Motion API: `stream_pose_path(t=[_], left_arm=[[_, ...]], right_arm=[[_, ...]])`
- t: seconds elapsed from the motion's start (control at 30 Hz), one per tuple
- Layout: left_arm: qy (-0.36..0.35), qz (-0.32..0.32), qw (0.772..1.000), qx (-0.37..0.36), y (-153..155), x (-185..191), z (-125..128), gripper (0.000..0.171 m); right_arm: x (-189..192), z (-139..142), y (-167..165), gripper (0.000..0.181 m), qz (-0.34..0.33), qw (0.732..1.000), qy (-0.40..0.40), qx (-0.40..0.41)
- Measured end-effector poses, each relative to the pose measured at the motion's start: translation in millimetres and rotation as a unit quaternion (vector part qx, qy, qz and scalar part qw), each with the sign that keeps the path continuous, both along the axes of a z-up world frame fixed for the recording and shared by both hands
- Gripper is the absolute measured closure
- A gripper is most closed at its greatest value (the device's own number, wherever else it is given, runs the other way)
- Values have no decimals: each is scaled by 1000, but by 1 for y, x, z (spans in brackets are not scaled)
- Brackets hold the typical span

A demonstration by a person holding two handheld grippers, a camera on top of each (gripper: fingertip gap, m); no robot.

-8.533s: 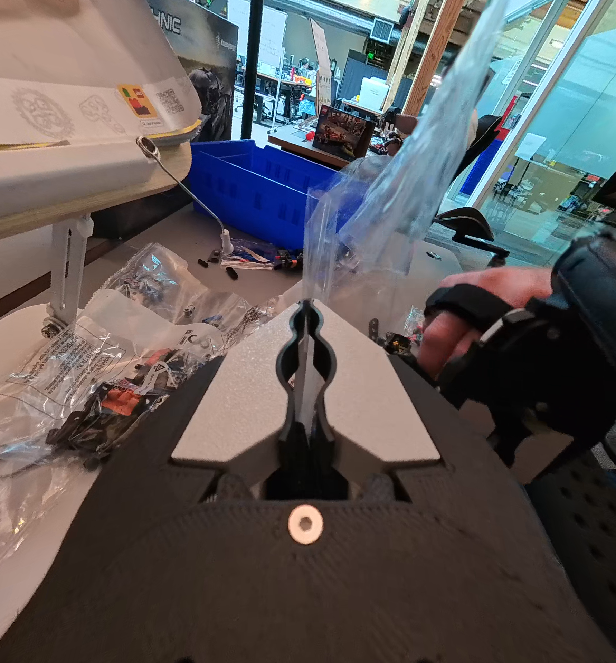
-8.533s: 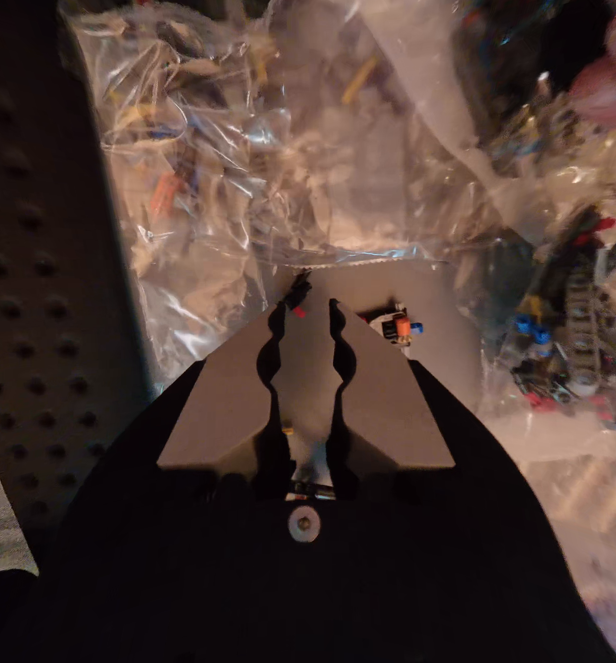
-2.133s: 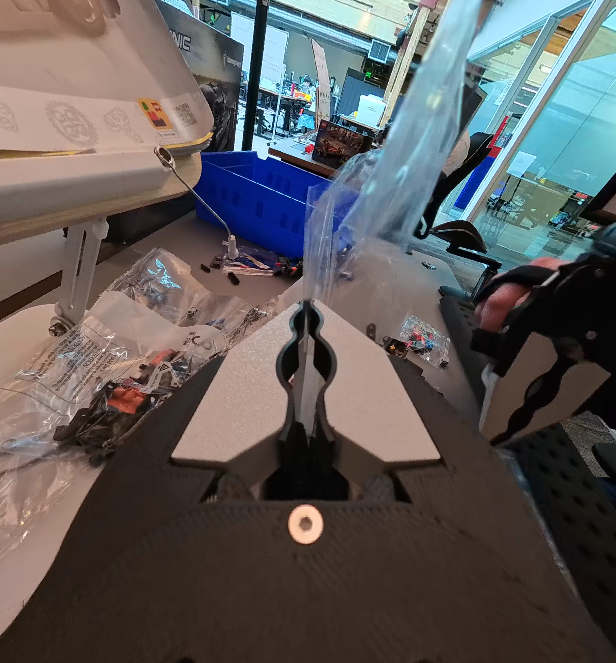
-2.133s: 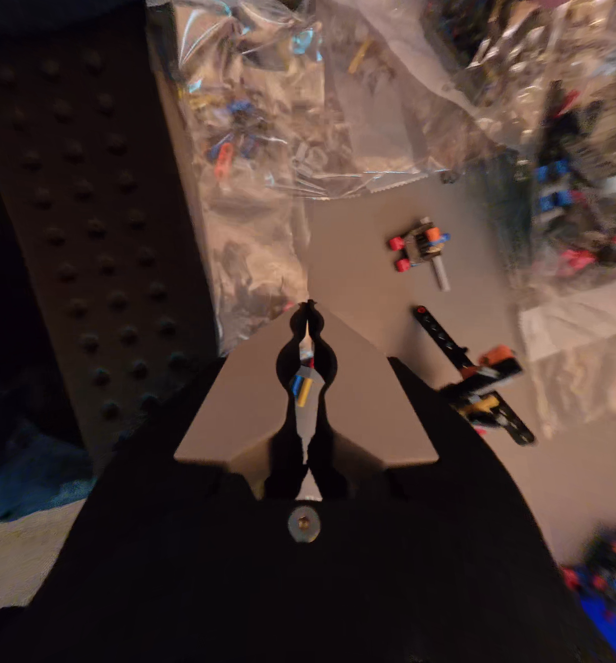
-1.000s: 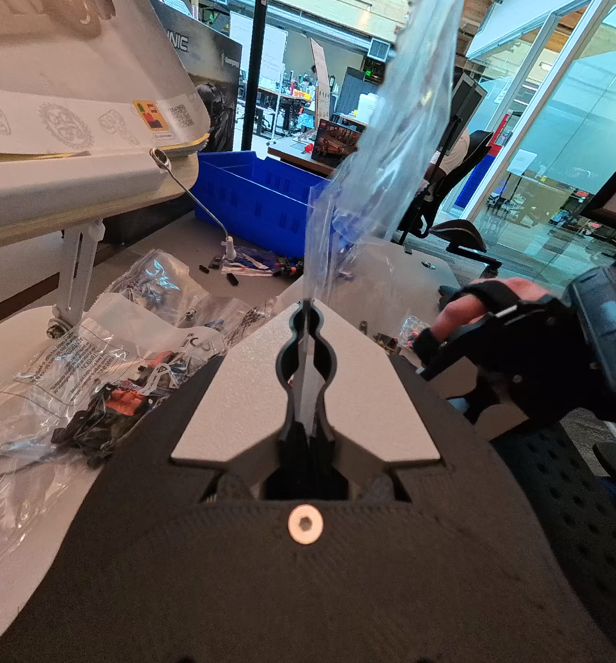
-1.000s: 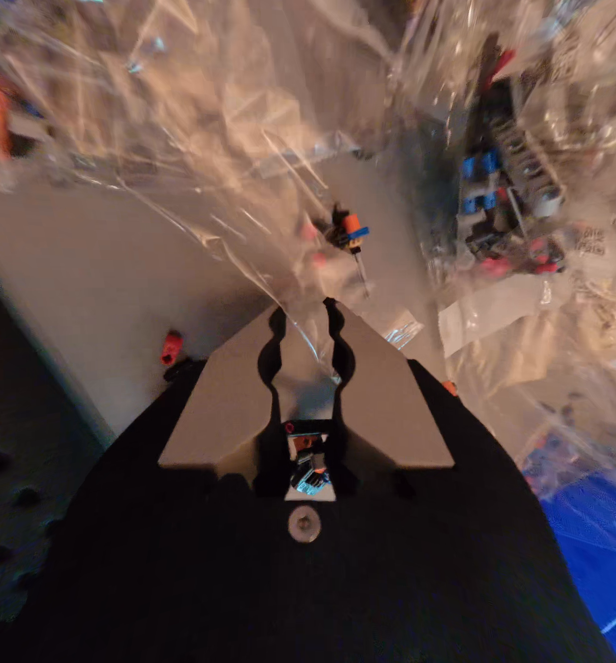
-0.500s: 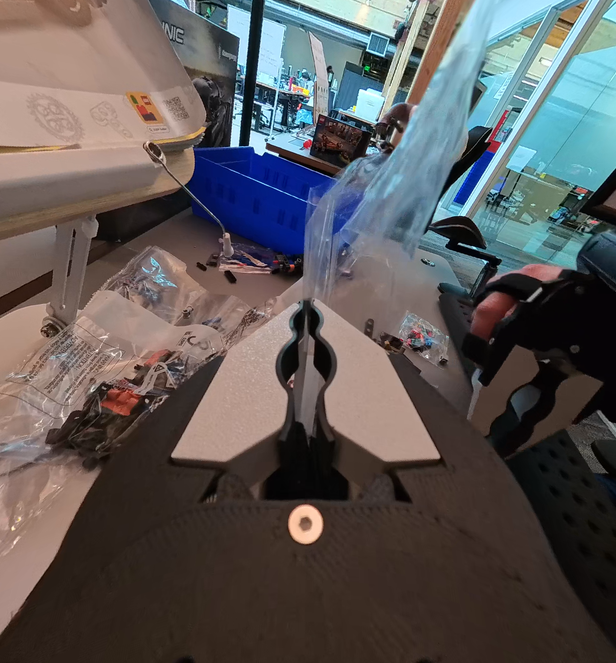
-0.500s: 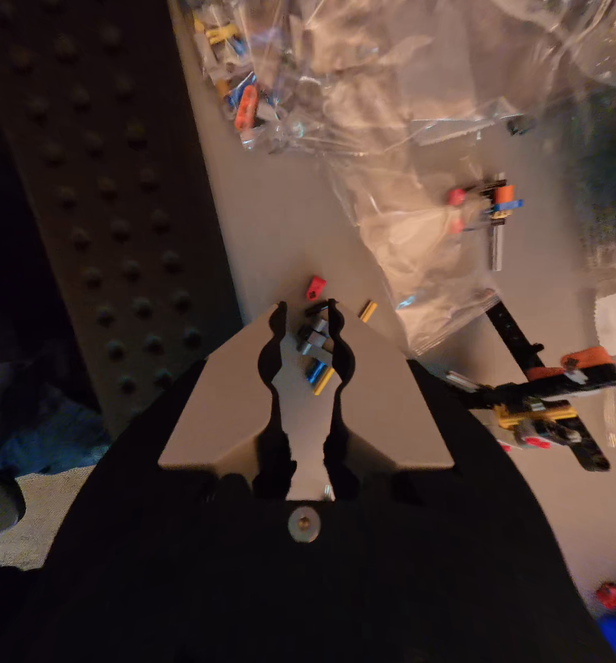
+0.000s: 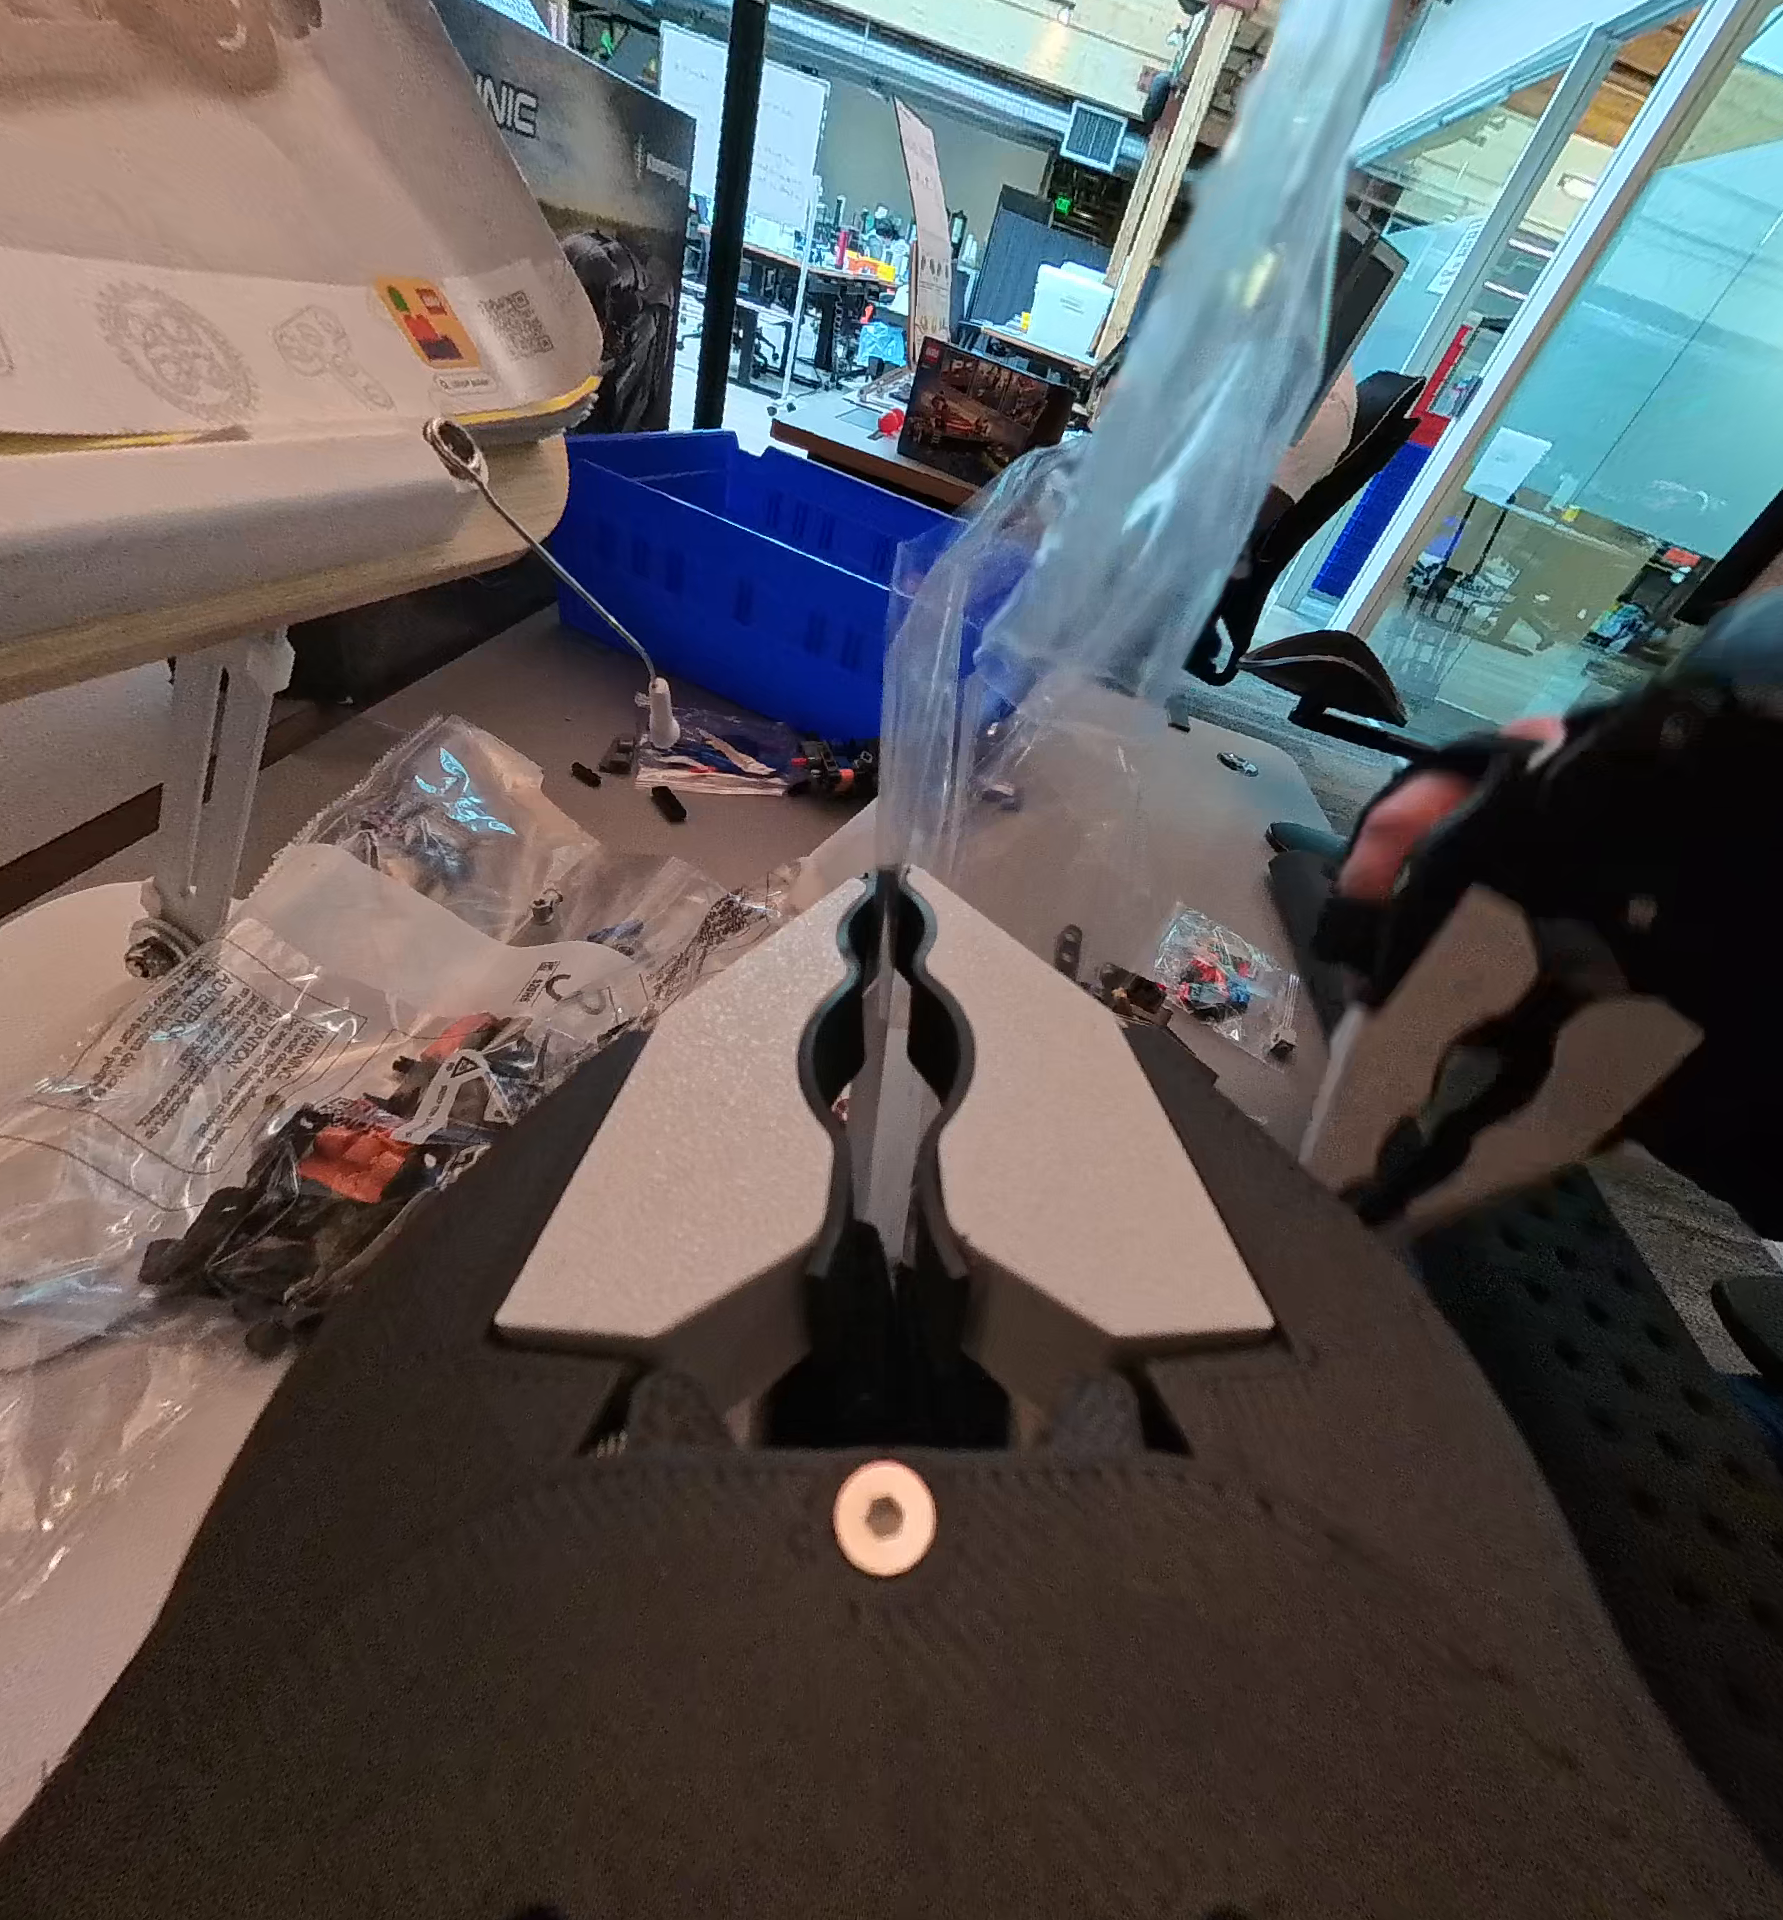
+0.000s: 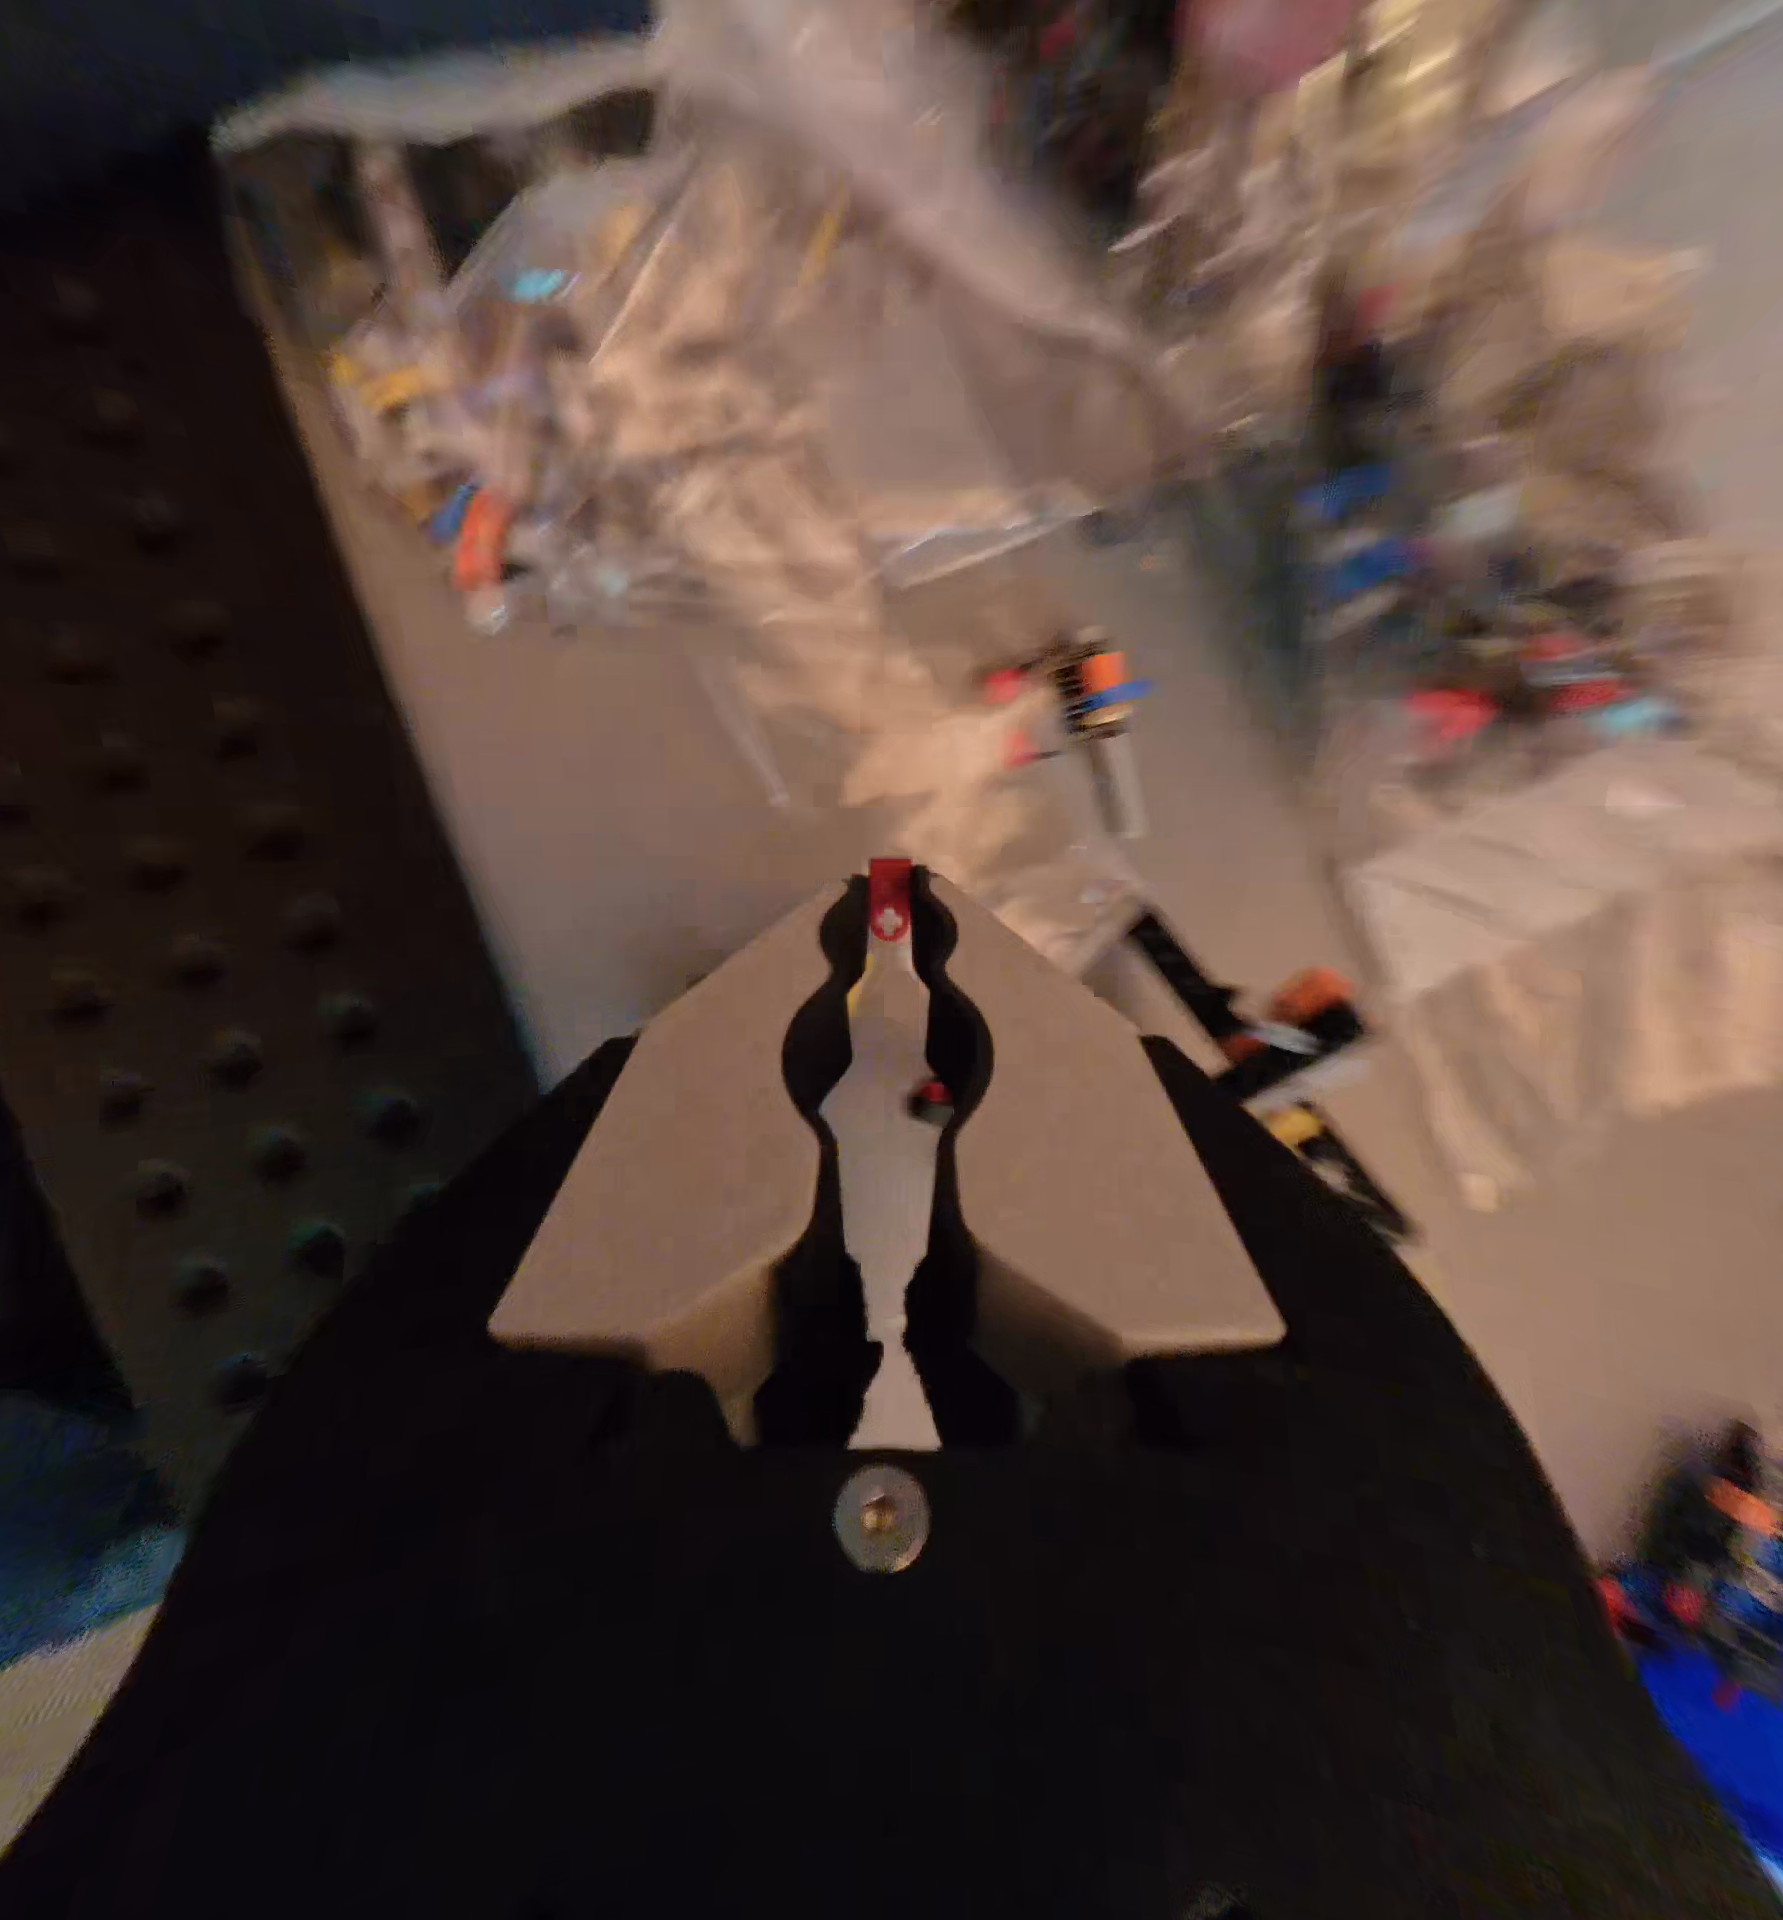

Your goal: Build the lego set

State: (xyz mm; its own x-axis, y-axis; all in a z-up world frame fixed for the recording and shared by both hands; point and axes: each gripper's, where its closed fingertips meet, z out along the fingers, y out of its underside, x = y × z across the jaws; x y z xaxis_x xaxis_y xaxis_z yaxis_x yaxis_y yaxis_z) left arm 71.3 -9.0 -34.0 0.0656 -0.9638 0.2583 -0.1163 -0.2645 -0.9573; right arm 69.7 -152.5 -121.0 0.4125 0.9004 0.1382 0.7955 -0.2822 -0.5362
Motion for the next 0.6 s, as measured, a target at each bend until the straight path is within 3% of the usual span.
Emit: stream_pose_path(t=[0.13, 0.2, 0.37, 0.6], left_arm=[[1, -1, 1000, 1, -1, 0, 0, 171], [0, -1, 1000, 1, -1, 0, 1, 171], [-2, -1, 1000, 1, 0, -1, 1, 171], [-3, -2, 1000, 0, 0, 0, 1, 171]], right_arm=[[15, 66, 47, 176, -59, 991, 70, 93], [24, 83, 70, 176, -83, 986, 85, 119], [44, 93, 115, 176, -127, 976, 78, 159], [54, 84, 126, 165, -152, 975, 51, 153]])
